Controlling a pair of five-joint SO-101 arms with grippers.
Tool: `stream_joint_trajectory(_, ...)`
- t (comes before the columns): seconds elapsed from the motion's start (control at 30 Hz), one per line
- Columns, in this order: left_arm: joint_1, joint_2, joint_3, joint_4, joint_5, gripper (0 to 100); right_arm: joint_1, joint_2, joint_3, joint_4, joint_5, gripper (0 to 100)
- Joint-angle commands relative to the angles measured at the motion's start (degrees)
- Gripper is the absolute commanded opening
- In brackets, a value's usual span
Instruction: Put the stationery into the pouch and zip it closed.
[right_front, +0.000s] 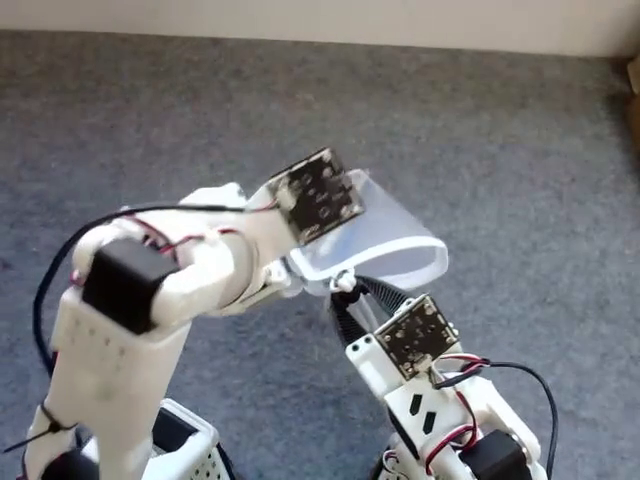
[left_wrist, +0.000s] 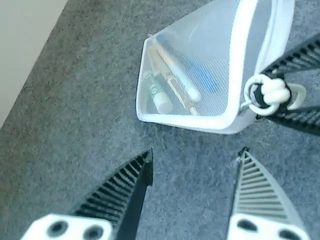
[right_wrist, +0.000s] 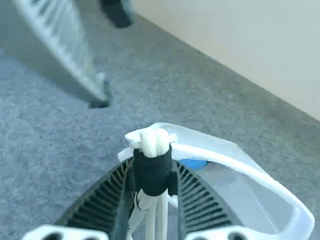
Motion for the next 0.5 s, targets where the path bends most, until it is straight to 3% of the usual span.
stream_joint_trajectory(0.0,-0.84,-7.78,6.46,-0.7,-2.2,26,1.98,-0.31,-0.48,-3.3,-2.64,0.5)
stream_joint_trajectory(0.2,-0.84,-14.64,20.97,-10.99,-2.37,26,1.98,-0.31,-0.84,-3.38,-4.31,0.5)
stream_joint_trajectory(0.47,4.09,-20.44,34.51,-22.68,-2.37,26,1.8,-0.31,-0.66,-3.38,-4.31,0.5)
